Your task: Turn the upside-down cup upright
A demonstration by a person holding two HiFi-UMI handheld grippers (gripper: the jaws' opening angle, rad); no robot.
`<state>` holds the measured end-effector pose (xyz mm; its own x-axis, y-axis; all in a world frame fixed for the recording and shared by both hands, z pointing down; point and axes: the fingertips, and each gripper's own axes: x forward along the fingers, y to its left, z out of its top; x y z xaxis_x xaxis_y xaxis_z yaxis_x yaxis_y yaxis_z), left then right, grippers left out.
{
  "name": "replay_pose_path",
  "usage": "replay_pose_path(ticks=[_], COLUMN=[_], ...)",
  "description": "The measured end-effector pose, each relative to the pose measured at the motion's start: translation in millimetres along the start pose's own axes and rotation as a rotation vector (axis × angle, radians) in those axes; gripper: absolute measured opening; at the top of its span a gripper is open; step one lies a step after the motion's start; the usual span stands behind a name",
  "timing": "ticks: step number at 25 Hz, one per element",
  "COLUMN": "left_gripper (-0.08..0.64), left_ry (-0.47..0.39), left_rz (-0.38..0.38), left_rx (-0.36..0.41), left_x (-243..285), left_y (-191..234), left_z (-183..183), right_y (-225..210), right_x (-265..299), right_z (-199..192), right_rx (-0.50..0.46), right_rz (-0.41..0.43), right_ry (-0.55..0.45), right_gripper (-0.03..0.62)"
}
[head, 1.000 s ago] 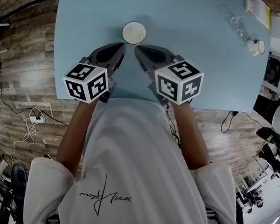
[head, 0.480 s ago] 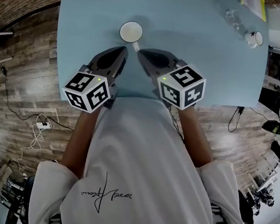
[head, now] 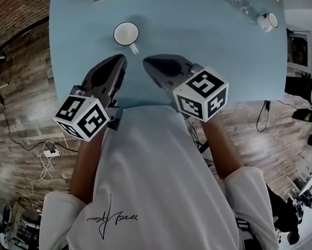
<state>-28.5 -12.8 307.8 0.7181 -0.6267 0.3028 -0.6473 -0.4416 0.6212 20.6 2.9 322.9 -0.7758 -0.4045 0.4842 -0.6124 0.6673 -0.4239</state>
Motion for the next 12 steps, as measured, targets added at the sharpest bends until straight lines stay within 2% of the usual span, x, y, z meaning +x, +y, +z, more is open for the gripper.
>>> replay_pose_path(ticks=[4, 12], left_gripper=[0.008, 0.008], left_ry=[-0.017, -0.023], left_rz=[-0.036, -0.026], left_rx=[0.009, 0.043], left_x=[-6, -10], left_y=[-15, -25], left_z=[10, 15], right_y=[6, 16], right_x=[-9, -27], right_z=[2, 18], right_rx=[-0.018, 0.003], right_rz=[0.017, 0.044], right_ry=[-0.004, -0.043], right_gripper=[0.02, 0.02])
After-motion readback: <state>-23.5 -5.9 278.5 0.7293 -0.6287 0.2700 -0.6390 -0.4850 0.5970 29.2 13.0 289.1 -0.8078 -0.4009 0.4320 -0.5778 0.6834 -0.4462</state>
